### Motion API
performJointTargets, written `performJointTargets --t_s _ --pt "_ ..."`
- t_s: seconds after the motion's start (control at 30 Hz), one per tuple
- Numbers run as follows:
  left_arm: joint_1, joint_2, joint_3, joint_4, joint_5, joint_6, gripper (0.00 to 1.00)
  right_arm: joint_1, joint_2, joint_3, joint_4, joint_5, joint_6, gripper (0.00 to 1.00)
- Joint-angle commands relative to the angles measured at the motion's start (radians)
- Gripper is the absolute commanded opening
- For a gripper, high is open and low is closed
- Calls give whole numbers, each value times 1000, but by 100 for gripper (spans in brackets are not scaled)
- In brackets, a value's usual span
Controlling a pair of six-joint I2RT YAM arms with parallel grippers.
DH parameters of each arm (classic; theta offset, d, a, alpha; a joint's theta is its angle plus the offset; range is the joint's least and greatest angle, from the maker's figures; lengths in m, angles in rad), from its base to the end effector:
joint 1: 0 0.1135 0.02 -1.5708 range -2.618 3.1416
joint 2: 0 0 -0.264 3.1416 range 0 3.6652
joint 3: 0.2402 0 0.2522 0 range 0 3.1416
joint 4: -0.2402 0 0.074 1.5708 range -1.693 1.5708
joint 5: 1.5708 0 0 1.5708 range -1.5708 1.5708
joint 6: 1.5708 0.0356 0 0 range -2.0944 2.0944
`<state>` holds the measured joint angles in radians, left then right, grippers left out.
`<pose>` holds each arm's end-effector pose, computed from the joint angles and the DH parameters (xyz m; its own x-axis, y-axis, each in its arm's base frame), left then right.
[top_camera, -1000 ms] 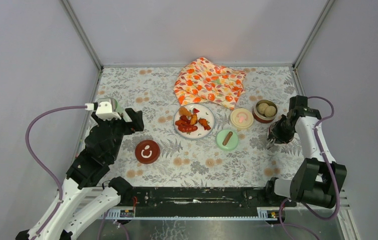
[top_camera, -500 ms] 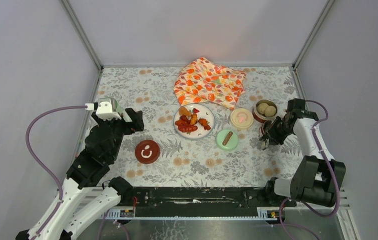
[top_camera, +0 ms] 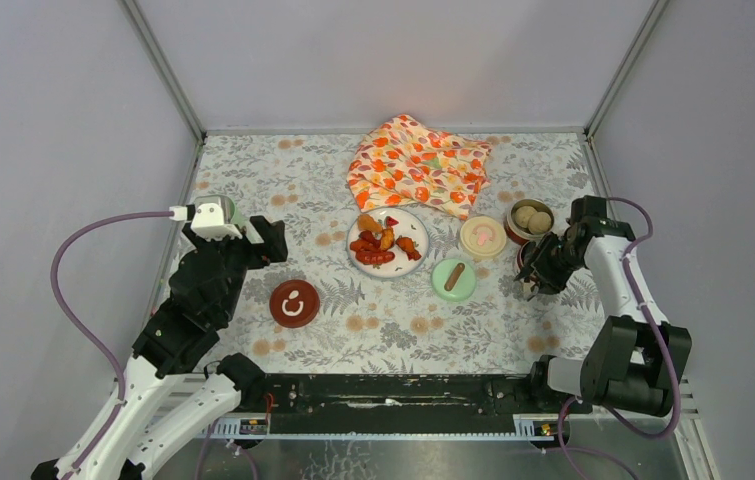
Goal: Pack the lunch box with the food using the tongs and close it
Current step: Place the fake food in the packing box.
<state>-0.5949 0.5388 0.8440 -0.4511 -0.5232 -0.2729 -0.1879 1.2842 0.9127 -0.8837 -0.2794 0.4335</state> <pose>0.1033 -0.0484 0.3646 -0.1364 -0.1896 -0.9723 0.0408 0.9796 -0.1967 0.2268 -0.0331 0.2308 -0.8074 0.5645 -0.1716 0.4789 0.7969 0.3683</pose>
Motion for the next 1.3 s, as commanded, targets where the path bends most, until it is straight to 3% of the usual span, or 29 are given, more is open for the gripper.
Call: performJointTargets --t_s 0.0,0.33,0.77,1.03,1.27 --pt "-3 -2 -10 67 -14 20 99 8 -45 59 -41 40 -31 48" --pt "-3 6 -10 69 -11 20 98 34 -108 221 -158 134 -81 48" --pt "16 25 -8 69 -3 16 98 395 9 464 -251 224 -77 49" --pt "70 29 -10 68 24 11 98 638 200 627 -226 272 -165 49" --pt "98 28 -10 68 26 6 98 767 372 736 -189 257 -257 49"
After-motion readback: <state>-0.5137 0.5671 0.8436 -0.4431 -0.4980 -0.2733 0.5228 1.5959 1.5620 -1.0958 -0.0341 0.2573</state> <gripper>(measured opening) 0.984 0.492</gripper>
